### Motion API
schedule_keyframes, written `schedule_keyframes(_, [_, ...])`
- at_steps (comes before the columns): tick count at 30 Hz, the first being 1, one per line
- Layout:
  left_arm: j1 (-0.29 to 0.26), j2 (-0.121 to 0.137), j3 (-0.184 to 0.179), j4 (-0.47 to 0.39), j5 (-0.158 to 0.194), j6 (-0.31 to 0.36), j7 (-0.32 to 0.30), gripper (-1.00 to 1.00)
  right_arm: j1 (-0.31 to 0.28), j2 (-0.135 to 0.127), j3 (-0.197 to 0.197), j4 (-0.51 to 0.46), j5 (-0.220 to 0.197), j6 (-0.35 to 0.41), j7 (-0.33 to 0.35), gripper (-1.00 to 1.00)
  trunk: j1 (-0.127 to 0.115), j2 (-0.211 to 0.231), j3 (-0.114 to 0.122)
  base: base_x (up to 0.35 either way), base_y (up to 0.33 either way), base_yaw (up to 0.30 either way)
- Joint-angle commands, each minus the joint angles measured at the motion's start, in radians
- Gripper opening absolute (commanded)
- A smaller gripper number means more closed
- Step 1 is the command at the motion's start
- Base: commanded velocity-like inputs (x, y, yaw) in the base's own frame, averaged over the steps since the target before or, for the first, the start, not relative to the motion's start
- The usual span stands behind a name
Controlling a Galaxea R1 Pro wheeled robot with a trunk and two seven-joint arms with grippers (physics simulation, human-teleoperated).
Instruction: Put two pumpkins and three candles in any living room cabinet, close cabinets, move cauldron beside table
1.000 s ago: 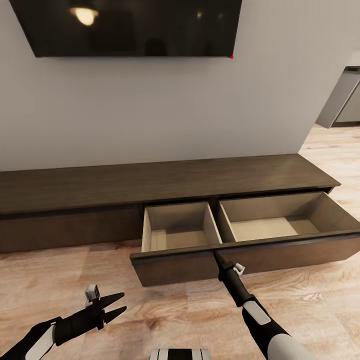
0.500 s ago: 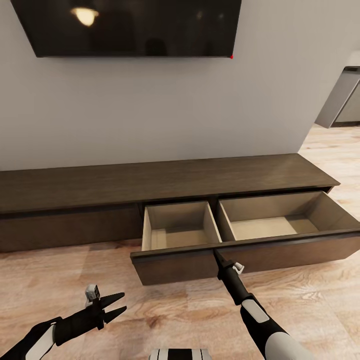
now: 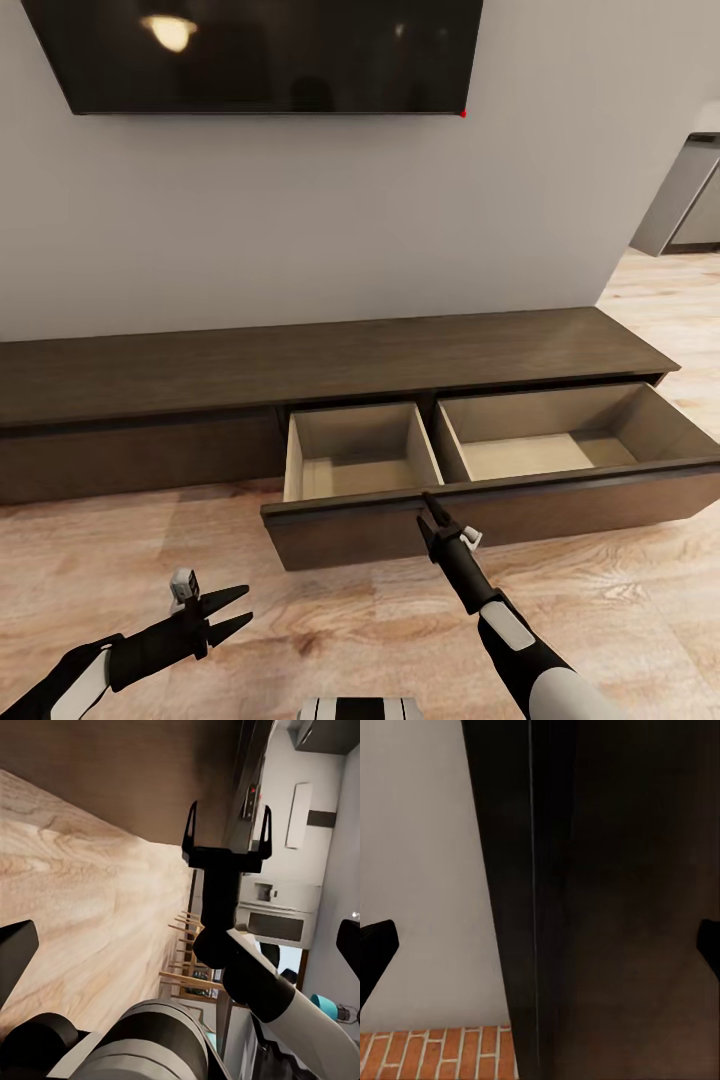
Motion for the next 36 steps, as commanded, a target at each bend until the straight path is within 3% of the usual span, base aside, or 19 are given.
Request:
schedule_keyframes(1, [-0.001, 0.001, -0.006, 0.0, 0.008, 0.009, -0.002, 1.0, 0.0, 0.001, -0.005, 0.001, -0.002, 0.01, 0.003, 1.0, 0.0, 0.0, -0.001, 0.0, 0.0, 0.0])
schedule_keyframes(28, [0.0, 0.006, -0.006, 0.0, 0.012, 0.011, -0.006, 1.0, 0.0, -0.001, -0.005, 0.002, -0.001, 0.011, -0.006, 1.0, 0.0, 0.0, -0.001, -0.029, 0.0, 0.0])
schedule_keyframes(36, [0.0, -0.002, -0.006, 0.0, 0.012, 0.011, -0.003, 1.0, 0.001, -0.009, -0.004, 0.009, -0.003, 0.019, -0.011, 1.0, -0.003, 0.001, 0.026, 0.0, 0.0, 0.0])
